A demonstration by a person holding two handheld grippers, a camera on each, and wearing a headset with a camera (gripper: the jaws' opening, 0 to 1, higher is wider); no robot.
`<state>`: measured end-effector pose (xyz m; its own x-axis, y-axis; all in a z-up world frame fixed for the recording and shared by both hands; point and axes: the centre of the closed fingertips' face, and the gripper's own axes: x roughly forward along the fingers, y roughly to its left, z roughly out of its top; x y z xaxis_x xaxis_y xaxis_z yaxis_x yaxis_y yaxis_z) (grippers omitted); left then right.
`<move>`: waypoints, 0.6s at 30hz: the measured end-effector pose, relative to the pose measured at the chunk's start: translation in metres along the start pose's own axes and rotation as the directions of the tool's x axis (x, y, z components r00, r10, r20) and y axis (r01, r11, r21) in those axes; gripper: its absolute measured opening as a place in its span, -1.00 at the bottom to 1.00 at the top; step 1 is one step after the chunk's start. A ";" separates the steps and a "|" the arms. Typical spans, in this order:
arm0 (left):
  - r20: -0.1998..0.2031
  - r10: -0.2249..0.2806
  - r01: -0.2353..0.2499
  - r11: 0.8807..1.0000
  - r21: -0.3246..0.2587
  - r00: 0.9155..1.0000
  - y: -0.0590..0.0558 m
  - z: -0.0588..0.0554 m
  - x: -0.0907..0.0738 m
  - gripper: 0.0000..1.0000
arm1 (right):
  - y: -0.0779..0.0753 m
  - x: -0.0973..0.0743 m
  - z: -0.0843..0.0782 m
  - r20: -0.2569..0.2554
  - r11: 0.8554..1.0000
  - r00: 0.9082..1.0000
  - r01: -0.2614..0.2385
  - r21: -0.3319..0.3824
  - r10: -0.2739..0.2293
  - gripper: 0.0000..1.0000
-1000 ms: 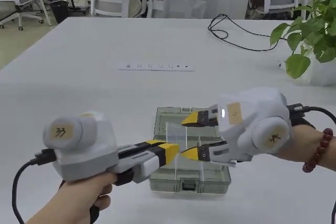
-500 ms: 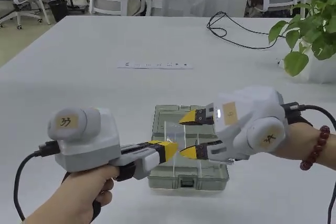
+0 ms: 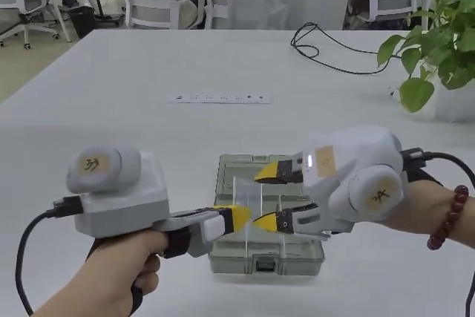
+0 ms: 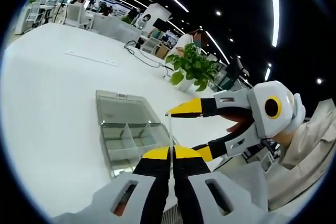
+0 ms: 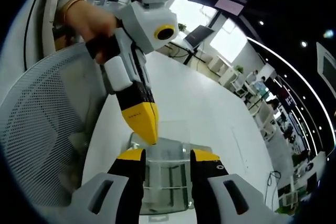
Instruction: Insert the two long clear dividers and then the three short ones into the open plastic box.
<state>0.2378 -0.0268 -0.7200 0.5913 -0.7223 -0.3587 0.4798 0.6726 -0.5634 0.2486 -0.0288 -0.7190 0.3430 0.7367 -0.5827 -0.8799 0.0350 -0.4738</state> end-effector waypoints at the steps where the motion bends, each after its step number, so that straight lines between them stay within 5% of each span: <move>1: 0.003 -0.003 0.003 1.000 0.006 1.000 -0.001 0.001 0.000 -1.00 | 0.000 0.000 0.000 0.000 1.000 1.000 0.000 0.002 0.000 -0.30; 6: 0.013 0.007 -0.007 0.999 0.054 1.000 0.001 0.004 -0.001 -1.00 | -0.001 -0.002 0.001 0.014 1.000 1.000 0.008 0.030 -0.008 -0.25; 9: 0.001 0.036 -0.036 0.989 0.145 0.999 0.010 0.003 -0.004 -1.00 | 0.000 -0.004 0.001 0.025 0.998 1.000 -0.001 0.062 -0.001 -0.25; 12: -0.008 0.060 -0.056 0.963 0.265 0.998 0.016 0.001 -0.006 -1.00 | 0.000 -0.008 0.003 0.044 0.994 0.999 -0.013 0.107 0.008 -0.25; 14: 0.015 0.046 -0.049 0.932 0.360 0.999 0.016 0.003 -0.009 -1.00 | -0.001 -0.010 0.004 0.053 0.990 0.999 -0.016 0.137 0.008 -0.25; 18: -0.007 0.044 -0.036 0.897 0.441 0.999 0.019 -0.002 -0.013 -1.00 | 0.001 -0.012 0.006 0.071 0.983 0.997 -0.038 0.182 0.025 -0.26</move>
<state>0.2375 -0.0046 -0.7278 0.6070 -0.6934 -0.3882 0.6950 0.7001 -0.1638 0.2413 -0.0334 -0.7081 0.2962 0.7836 -0.5460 -0.9374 0.1289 -0.3235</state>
